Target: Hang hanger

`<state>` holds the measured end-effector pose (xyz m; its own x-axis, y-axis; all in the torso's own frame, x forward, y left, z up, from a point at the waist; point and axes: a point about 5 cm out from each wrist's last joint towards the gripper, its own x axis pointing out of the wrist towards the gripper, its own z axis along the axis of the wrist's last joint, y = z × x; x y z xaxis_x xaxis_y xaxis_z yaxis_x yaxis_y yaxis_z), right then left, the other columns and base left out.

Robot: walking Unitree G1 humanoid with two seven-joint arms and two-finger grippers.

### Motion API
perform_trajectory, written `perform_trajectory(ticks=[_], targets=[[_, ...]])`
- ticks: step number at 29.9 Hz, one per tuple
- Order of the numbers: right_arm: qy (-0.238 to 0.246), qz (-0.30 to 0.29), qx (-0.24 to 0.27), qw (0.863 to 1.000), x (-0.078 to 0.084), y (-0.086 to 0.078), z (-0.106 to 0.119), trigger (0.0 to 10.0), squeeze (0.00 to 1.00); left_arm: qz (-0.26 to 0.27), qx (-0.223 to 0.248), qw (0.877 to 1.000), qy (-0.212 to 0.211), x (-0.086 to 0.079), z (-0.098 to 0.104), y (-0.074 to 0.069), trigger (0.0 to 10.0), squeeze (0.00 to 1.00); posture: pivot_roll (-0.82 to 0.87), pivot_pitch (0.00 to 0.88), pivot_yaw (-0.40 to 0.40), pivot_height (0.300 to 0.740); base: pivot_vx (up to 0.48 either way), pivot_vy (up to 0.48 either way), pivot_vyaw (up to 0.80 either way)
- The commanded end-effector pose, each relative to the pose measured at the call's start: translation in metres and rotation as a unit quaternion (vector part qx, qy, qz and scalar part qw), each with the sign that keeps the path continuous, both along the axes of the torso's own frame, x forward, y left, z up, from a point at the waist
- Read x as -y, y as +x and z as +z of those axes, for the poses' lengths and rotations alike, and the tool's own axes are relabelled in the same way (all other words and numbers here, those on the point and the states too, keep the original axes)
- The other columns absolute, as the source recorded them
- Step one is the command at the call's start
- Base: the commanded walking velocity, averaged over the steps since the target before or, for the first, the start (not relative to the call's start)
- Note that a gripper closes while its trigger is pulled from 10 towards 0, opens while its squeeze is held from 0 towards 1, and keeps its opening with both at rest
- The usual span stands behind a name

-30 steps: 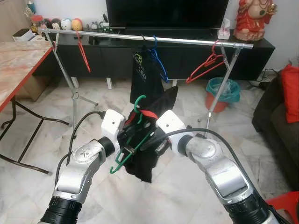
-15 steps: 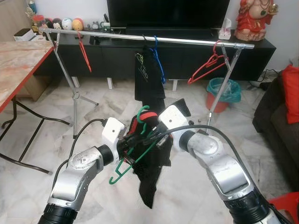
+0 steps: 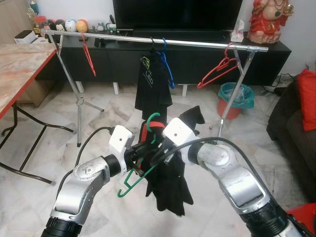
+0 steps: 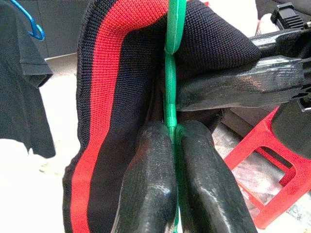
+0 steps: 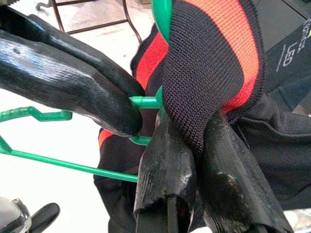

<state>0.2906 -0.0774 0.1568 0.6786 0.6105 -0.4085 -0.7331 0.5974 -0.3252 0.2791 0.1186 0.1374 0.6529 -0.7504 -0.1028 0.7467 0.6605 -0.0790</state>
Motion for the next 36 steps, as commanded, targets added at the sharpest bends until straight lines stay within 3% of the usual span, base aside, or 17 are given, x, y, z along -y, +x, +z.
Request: perform_trajectory(ticks=[1, 36], targets=[[0.013, 0.033, 0.009, 0.999, -0.0100, -0.0054, 0.0059, 10.0, 0.00, -0.023, 0.019, 0.999, -0.012, 0.0078, 0.0103, -0.0025, 10.0, 0.00, -0.04, 0.000, -0.026, 0.740, 0.000, 0.000, 0.00], [0.036, 0.004, 0.016, 0.999, -0.0058, 0.0023, 0.0048, 10.0, 0.00, -0.010, 0.024, 1.000, -0.010, 0.0026, 0.0113, 0.0000, 10.0, 0.00, 0.01, 0.000, -0.019, 0.740, 0.000, 0.000, 0.00]])
